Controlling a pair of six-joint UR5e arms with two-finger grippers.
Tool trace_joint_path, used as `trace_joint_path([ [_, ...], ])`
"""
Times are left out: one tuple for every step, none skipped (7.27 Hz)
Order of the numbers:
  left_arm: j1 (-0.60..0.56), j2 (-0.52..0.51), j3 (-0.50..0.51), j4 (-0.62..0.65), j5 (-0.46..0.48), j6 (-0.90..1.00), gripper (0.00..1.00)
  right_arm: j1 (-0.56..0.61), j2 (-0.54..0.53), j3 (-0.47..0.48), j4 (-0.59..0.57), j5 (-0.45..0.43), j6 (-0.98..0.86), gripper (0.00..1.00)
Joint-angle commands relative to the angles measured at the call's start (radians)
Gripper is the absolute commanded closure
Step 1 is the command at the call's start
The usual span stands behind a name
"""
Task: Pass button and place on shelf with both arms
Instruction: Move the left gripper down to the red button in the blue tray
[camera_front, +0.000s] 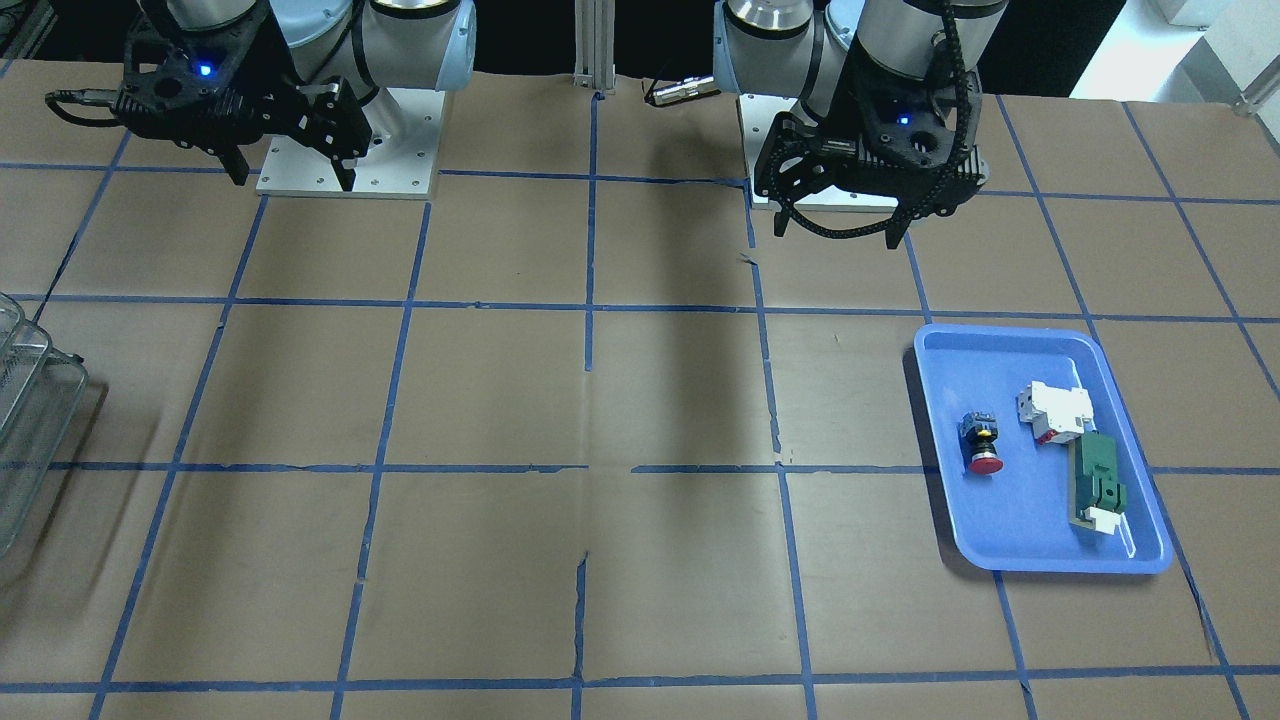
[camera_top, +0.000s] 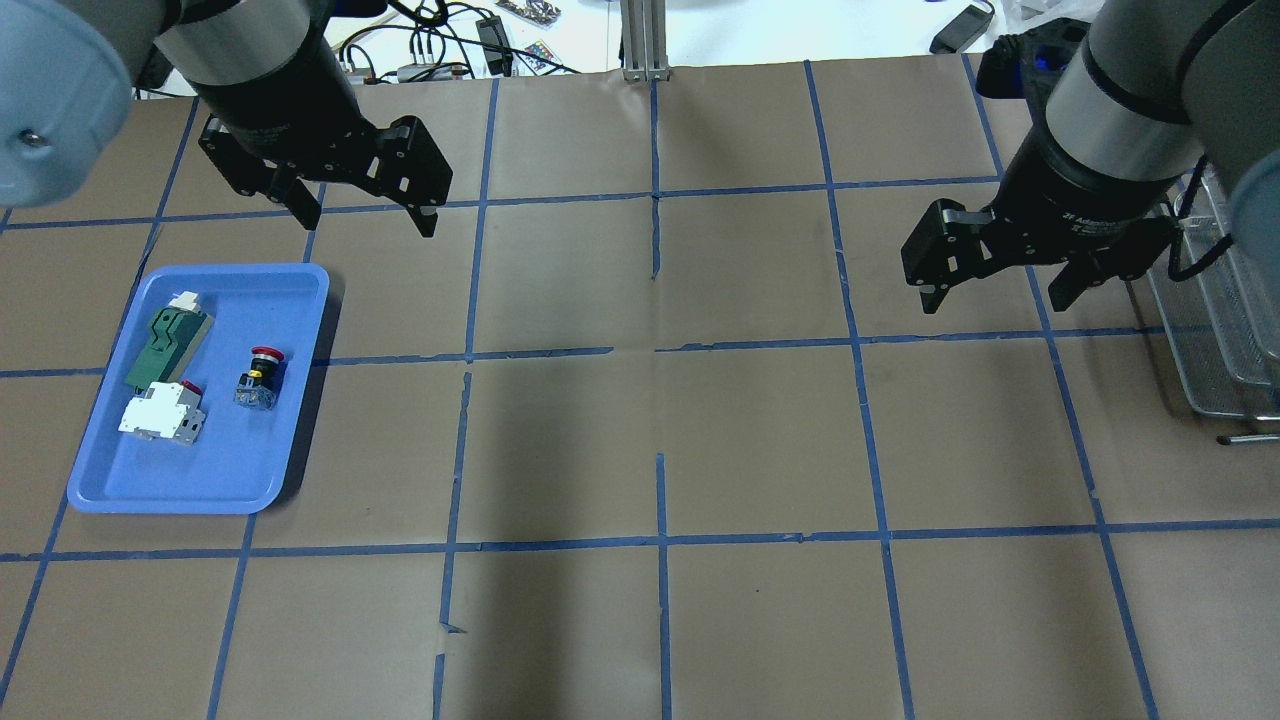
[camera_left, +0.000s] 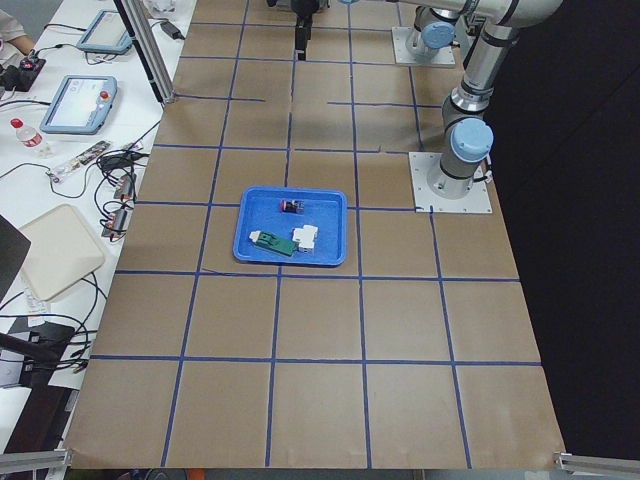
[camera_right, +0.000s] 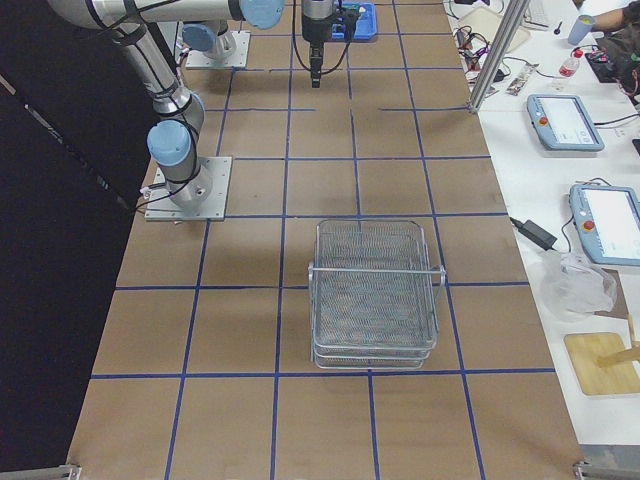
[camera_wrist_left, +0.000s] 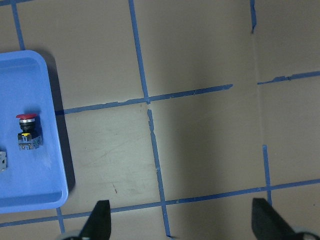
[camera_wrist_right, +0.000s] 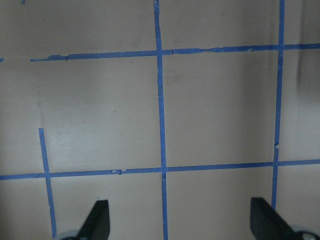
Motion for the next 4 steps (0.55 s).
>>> trace_joint_path([
  [0.0, 0.001, 0.0, 0.001, 0.006, 0.0, 0.0, 0.0, 0.0, 0.007, -0.001, 0.002, -0.001, 0.0],
  [0.017, 0.008, 0.0, 0.003, 0.012, 0.013, 0.0, 0.0, 0.001, 0.007, 0.001, 0.002, -0.001, 0.0],
  [0.069, 0.007, -0.02, 0.003, 0.01, 0.016, 0.0, 0.0, 0.003, 0.007, -0.001, 0.002, -0.006, 0.0],
  [0.122, 0.002, -0.037, 0.007, 0.009, 0.023, 0.0, -0.001, 0.004, 0.005, -0.004, 0.002, -0.012, 0.0],
])
